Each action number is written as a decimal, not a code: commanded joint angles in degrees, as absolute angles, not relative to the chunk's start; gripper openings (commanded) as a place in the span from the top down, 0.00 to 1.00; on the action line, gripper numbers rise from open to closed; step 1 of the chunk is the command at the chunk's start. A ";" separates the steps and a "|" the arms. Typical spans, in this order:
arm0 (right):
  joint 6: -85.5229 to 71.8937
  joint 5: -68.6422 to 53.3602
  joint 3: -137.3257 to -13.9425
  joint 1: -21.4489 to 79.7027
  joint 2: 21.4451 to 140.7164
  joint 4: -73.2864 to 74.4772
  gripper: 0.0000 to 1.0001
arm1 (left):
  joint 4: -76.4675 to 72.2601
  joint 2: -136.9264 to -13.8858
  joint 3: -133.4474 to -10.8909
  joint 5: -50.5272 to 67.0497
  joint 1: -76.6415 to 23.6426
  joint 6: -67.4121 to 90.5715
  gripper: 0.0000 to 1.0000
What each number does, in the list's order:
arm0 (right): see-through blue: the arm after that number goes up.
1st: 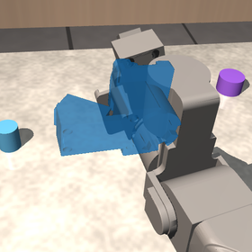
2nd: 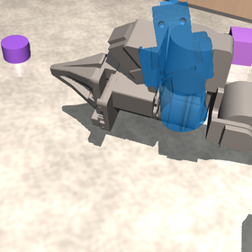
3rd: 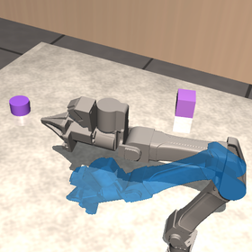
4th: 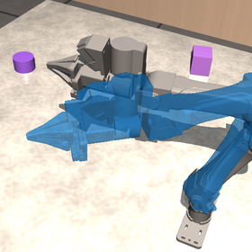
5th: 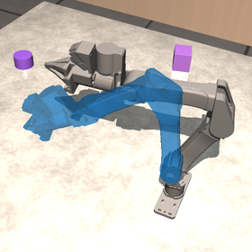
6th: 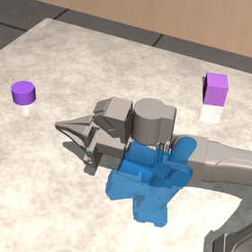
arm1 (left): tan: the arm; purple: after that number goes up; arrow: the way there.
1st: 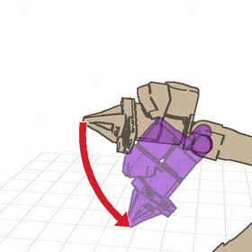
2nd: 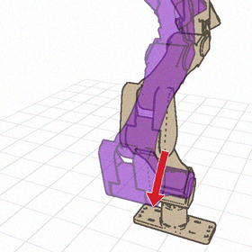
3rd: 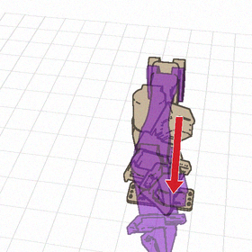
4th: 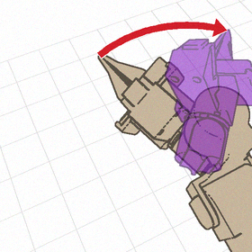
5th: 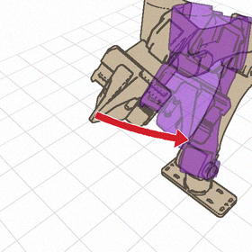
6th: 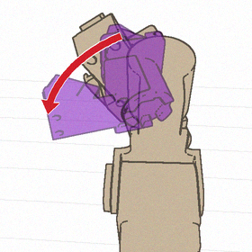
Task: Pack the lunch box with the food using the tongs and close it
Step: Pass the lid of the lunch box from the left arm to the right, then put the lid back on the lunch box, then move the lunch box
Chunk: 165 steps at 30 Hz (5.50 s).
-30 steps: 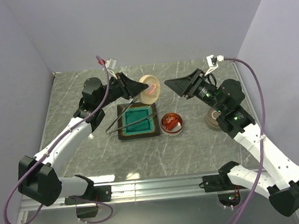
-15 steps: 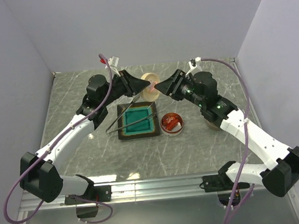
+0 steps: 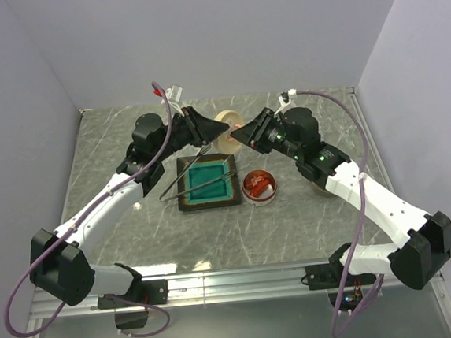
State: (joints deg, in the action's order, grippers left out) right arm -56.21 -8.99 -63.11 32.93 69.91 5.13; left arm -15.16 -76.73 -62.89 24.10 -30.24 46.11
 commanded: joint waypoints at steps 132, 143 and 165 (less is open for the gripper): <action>65.66 -17.49 -88.16 30.50 106.61 63.81 1.00 | 23.38 -72.51 -69.70 45.53 -3.78 17.31 0.01; 65.22 -18.37 -87.10 30.41 107.22 63.90 1.00 | 23.03 -72.95 -69.70 45.97 -3.78 17.58 0.01; 24.00 -12.31 -70.76 27.52 101.08 51.24 1.00 | 23.29 -72.33 -69.26 42.10 -3.60 19.51 0.01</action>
State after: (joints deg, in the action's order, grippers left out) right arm 31.68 -15.40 -76.05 29.17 100.29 50.48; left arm 24.69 -73.01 -69.34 42.15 -3.81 19.27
